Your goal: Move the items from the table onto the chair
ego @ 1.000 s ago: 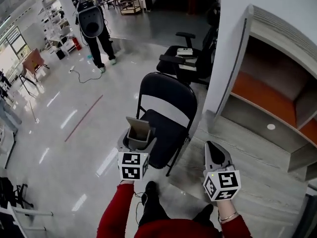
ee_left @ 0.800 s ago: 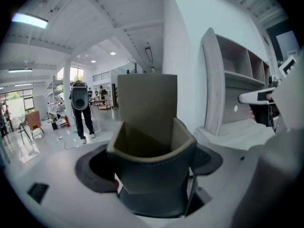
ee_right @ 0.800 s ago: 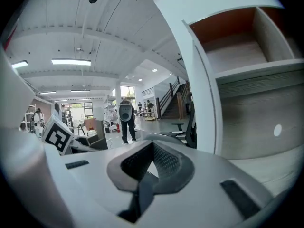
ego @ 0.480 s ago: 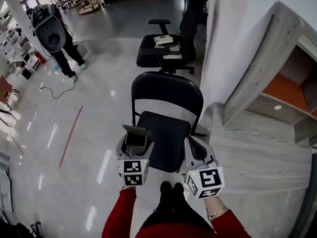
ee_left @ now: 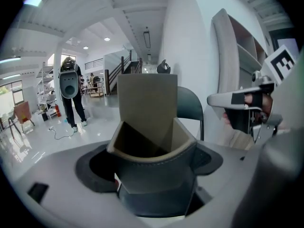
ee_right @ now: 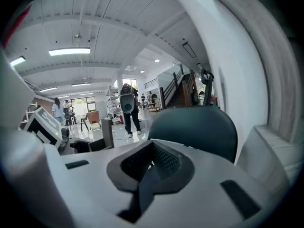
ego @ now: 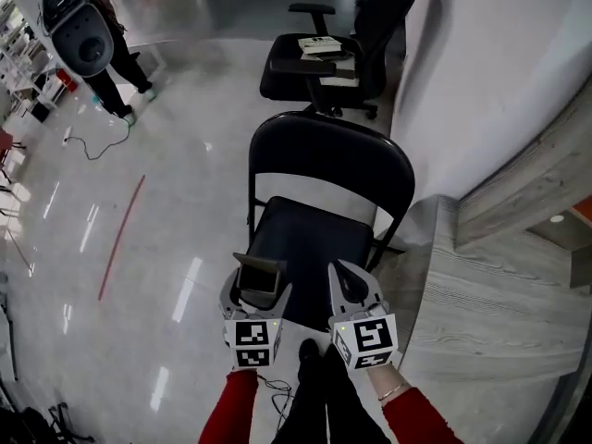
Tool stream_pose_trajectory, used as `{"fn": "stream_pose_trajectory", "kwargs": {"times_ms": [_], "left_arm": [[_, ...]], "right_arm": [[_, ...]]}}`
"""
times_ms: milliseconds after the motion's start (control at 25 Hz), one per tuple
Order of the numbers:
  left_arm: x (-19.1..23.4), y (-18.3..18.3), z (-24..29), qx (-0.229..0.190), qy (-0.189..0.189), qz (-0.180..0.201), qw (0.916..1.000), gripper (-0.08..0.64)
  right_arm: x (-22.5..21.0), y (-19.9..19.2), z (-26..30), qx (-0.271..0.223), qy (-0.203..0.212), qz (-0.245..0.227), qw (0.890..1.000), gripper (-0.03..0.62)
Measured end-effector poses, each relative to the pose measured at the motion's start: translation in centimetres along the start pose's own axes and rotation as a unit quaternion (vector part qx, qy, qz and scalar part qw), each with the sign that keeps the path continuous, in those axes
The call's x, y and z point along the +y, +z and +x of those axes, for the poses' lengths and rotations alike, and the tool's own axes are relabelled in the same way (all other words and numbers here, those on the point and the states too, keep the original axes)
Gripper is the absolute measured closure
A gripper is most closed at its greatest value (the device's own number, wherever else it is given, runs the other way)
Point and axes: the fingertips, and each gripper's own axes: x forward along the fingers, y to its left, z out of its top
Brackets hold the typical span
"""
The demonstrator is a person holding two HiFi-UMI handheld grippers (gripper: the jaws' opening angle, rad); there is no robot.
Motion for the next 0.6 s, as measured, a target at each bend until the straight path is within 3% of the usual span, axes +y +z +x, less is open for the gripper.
{"fn": "stream_pose_trajectory", "kwargs": {"times_ms": [280, 600], "left_arm": [[1.9, -8.6, 5.0, 0.015, 0.011, -0.015, 0.9997, 0.109], [0.9, -16.0, 13.4, 0.016, -0.012, 0.000, 0.9998, 0.109]], "right_arm": [[-1.5, -9.3, 5.2, 0.015, -0.063, 0.043, 0.997, 0.586], [-2.9, -16.3, 7.7, 0.020, -0.088, 0.035, 0.995, 0.586]]}}
